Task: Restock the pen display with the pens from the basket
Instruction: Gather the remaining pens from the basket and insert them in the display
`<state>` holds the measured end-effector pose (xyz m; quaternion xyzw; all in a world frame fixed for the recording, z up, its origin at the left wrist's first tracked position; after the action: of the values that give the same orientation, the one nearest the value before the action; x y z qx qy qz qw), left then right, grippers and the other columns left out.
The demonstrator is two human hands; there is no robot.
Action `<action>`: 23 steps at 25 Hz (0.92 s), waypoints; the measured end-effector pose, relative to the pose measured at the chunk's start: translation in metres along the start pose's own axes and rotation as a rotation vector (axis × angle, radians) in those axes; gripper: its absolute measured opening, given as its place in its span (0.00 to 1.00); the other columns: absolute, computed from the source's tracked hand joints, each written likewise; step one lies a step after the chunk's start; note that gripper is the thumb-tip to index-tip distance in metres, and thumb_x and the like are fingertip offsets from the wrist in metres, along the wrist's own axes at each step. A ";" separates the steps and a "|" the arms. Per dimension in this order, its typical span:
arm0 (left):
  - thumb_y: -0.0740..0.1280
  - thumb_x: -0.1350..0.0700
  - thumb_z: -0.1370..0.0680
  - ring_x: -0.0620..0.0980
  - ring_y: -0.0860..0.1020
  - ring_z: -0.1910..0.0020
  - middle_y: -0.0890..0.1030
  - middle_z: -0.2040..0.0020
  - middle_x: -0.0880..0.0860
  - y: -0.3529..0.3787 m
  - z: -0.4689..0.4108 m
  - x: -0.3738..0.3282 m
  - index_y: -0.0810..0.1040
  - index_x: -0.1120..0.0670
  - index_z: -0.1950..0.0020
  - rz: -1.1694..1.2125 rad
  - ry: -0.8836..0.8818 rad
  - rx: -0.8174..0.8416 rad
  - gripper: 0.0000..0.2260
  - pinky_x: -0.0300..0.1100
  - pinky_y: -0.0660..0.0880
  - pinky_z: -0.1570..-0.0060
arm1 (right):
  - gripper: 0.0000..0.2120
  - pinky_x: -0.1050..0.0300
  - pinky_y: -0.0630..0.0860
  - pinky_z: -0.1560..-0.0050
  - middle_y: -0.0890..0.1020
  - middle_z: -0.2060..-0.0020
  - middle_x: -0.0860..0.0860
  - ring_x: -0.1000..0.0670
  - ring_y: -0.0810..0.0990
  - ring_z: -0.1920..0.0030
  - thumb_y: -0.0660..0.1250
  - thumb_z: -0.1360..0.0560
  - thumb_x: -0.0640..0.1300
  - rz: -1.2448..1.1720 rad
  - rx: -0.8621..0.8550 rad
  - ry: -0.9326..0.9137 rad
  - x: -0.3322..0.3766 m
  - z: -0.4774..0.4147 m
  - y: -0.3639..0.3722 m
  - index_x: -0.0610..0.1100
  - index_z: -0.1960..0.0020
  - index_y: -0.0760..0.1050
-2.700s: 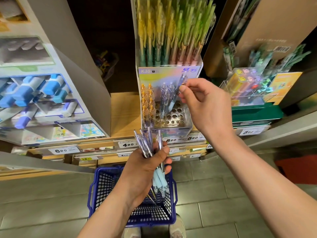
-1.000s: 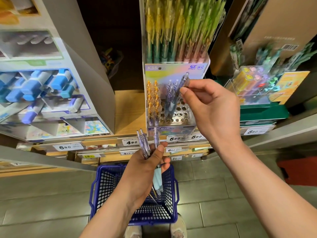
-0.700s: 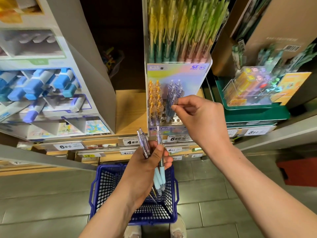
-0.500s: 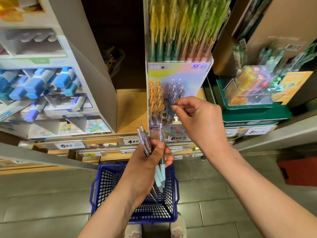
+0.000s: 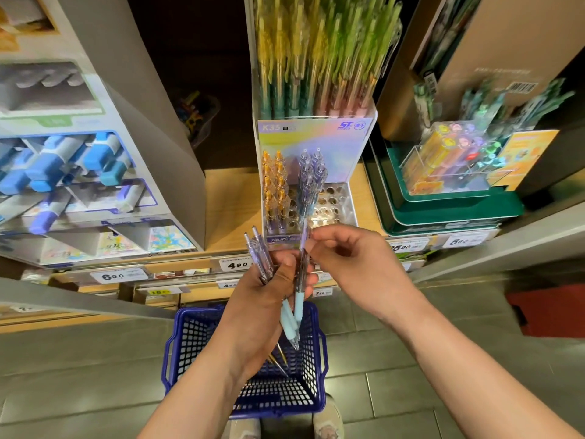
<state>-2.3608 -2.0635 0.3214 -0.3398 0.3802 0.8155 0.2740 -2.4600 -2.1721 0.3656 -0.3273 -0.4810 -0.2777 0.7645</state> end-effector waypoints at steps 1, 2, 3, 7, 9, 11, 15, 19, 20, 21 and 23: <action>0.66 0.49 0.22 0.52 0.84 0.52 0.86 0.49 0.54 -0.002 -0.001 0.001 0.86 0.54 0.47 -0.033 -0.013 -0.002 0.12 0.47 0.82 0.49 | 0.04 0.69 0.77 0.59 0.85 0.63 0.55 0.59 0.82 0.63 0.71 0.22 0.42 0.001 -0.015 -0.040 0.006 0.000 -0.008 0.49 0.49 0.83; 0.66 0.47 0.22 0.52 0.84 0.54 0.86 0.51 0.52 -0.003 0.000 0.002 0.85 0.53 0.46 -0.051 -0.032 -0.003 0.14 0.46 0.82 0.51 | 0.05 0.68 0.78 0.57 0.86 0.61 0.54 0.58 0.83 0.62 0.71 0.22 0.41 -0.008 -0.052 -0.101 0.015 -0.001 -0.019 0.50 0.49 0.83; 0.67 0.45 0.23 0.50 0.81 0.59 0.84 0.56 0.51 -0.004 0.000 0.004 0.84 0.56 0.45 -0.044 -0.051 0.000 0.16 0.43 0.81 0.56 | 0.06 0.67 0.79 0.57 0.86 0.61 0.53 0.57 0.84 0.61 0.70 0.22 0.41 -0.020 -0.120 -0.182 0.026 -0.003 -0.033 0.51 0.50 0.83; 0.70 0.45 0.24 0.45 0.62 0.72 0.66 0.67 0.49 0.001 0.004 0.008 0.75 0.55 0.48 0.082 -0.118 0.043 0.14 0.37 0.64 0.75 | 0.06 0.58 0.83 0.53 0.86 0.62 0.57 0.55 0.86 0.59 0.71 0.22 0.43 0.041 -0.459 -0.437 0.057 -0.008 -0.069 0.55 0.51 0.80; 0.70 0.46 0.23 0.45 0.60 0.73 0.66 0.66 0.50 0.003 0.005 0.009 0.72 0.51 0.50 0.083 -0.127 0.055 0.12 0.37 0.61 0.76 | 0.05 0.51 0.83 0.49 0.86 0.59 0.54 0.53 0.86 0.56 0.71 0.22 0.43 0.083 -0.464 -0.476 0.059 -0.015 -0.061 0.52 0.49 0.81; 0.70 0.48 0.23 0.45 0.61 0.73 0.69 0.65 0.50 0.002 0.005 0.012 0.69 0.50 0.49 0.091 -0.143 0.042 0.12 0.37 0.61 0.76 | 0.05 0.48 0.83 0.47 0.86 0.56 0.51 0.52 0.86 0.54 0.71 0.22 0.42 0.126 -0.438 -0.489 0.057 -0.021 -0.053 0.47 0.46 0.81; 0.63 0.54 0.16 0.46 0.62 0.74 0.75 0.61 0.53 -0.003 0.004 0.013 0.72 0.50 0.42 0.126 -0.125 0.009 0.04 0.37 0.60 0.77 | 0.06 0.62 0.81 0.48 0.85 0.55 0.52 0.57 0.84 0.55 0.72 0.23 0.42 0.331 -0.422 -0.543 0.056 -0.027 -0.040 0.45 0.46 0.83; 0.65 0.50 0.18 0.46 0.66 0.74 0.77 0.59 0.55 -0.008 0.003 0.011 0.78 0.56 0.40 0.108 -0.068 0.018 0.12 0.37 0.65 0.77 | 0.04 0.68 0.78 0.54 0.84 0.59 0.53 0.57 0.83 0.60 0.73 0.23 0.43 0.520 -0.409 -0.551 0.047 -0.028 -0.029 0.45 0.49 0.84; 0.66 0.48 0.19 0.46 0.68 0.73 0.78 0.59 0.55 -0.008 0.003 0.010 0.80 0.56 0.41 0.079 -0.051 0.027 0.14 0.37 0.67 0.75 | 0.04 0.66 0.78 0.55 0.84 0.60 0.53 0.56 0.82 0.61 0.73 0.23 0.43 0.536 -0.415 -0.547 0.044 -0.028 -0.028 0.44 0.50 0.84; 0.67 0.47 0.21 0.46 0.69 0.71 0.78 0.58 0.53 -0.008 0.004 0.010 0.82 0.56 0.41 0.043 -0.037 0.034 0.15 0.38 0.69 0.74 | 0.04 0.65 0.78 0.56 0.85 0.61 0.53 0.55 0.82 0.61 0.73 0.23 0.44 0.549 -0.426 -0.542 0.043 -0.028 -0.027 0.44 0.50 0.84; 0.68 0.46 0.23 0.46 0.70 0.69 0.79 0.59 0.50 -0.007 0.004 0.009 0.83 0.56 0.42 -0.013 -0.012 0.050 0.16 0.38 0.71 0.71 | 0.05 0.65 0.77 0.58 0.84 0.62 0.53 0.56 0.82 0.63 0.72 0.22 0.46 0.575 -0.433 -0.514 0.042 -0.028 -0.026 0.45 0.51 0.84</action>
<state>-2.3626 -2.0549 0.3135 -0.3303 0.3966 0.8060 0.2900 -2.4479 -2.2148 0.4008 -0.6590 -0.4754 -0.0575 0.5800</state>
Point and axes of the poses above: each hand's wrist, its own z-axis away from the middle knuckle, its own y-axis out of the palm, x = y × z, the point moved 6 cm from there along -z, towards the middle knuckle
